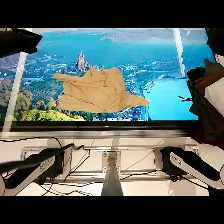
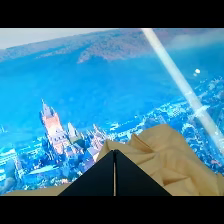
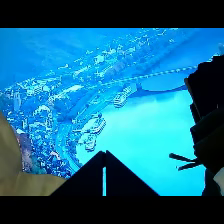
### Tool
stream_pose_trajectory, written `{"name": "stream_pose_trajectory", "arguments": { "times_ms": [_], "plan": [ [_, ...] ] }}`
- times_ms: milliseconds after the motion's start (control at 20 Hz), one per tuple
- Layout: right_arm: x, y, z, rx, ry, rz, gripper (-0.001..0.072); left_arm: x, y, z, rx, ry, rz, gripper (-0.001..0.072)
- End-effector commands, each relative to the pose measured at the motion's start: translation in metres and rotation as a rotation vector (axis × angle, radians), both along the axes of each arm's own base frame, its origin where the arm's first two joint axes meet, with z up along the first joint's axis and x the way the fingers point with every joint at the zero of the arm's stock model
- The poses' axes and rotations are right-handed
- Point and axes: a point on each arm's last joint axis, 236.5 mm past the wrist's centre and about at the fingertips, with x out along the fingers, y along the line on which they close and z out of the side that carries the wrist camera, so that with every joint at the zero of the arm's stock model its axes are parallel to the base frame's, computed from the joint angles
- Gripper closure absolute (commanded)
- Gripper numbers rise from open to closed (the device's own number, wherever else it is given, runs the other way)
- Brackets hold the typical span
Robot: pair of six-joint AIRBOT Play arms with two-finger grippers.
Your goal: Fold the clothes and pants, and hang the long-sleeved shirts on hangers.
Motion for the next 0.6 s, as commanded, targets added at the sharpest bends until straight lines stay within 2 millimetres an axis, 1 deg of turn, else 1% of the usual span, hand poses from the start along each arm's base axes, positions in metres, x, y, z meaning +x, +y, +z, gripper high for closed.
{"name": "stream_pose_trajectory", "arguments": {
  "times_ms": [0,450,500,550],
  "plan": [
    [0.000,0.000,0.000,0.000,0.000,0.001,0.0698,0.000,0.000,0.000,0.000,0.000,0.001,0.0695],
    [0.001,0.000,0.001,0.000,-0.006,0.001,0.0697,0.000,0.000,0.000,0.000,0.000,0.001,0.0696],
    [0.006,0.001,0.005,0.000,-0.035,0.003,0.0698,0.000,0.000,0.000,0.000,0.000,0.001,0.0695],
    [0.015,0.000,0.014,-0.003,-0.085,0.004,0.0697,0.000,0.000,0.000,0.000,0.000,0.001,0.0695]
  ]
}}
